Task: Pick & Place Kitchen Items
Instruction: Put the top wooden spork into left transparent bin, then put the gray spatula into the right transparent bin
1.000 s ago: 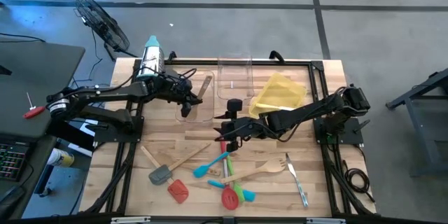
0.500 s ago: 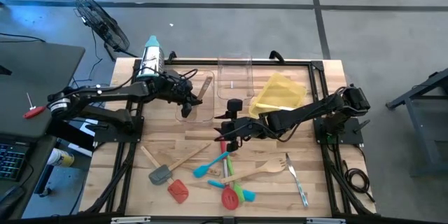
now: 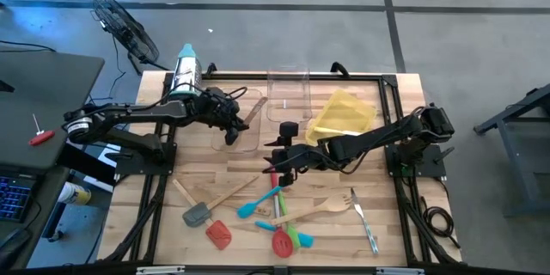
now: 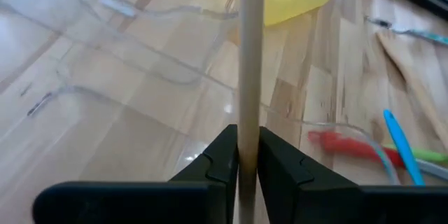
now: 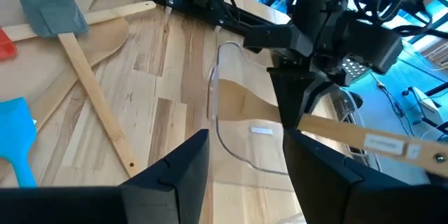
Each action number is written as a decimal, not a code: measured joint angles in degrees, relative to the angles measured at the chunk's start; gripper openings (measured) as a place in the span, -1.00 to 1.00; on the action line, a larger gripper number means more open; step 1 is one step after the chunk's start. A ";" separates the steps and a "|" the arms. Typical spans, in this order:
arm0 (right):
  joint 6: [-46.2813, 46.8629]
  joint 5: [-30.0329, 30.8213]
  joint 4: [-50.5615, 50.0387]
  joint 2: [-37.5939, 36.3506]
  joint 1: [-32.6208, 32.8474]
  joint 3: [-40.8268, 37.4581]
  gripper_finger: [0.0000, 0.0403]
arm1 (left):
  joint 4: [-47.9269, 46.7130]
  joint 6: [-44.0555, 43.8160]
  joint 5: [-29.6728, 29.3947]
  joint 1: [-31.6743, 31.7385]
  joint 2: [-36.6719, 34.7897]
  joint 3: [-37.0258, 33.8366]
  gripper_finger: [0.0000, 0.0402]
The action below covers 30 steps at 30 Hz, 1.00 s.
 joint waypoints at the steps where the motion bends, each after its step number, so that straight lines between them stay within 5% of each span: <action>1: 0.00 0.00 0.00 0.00 0.00 0.00 -0.13 | 0.02 -0.01 0.00 0.00 0.00 -0.01 -0.73; 30: -0.20 0.92 0.04 0.00 0.00 0.00 -0.13 | 3.29 -0.96 -1.89 0.00 -3.11 0.05 -0.68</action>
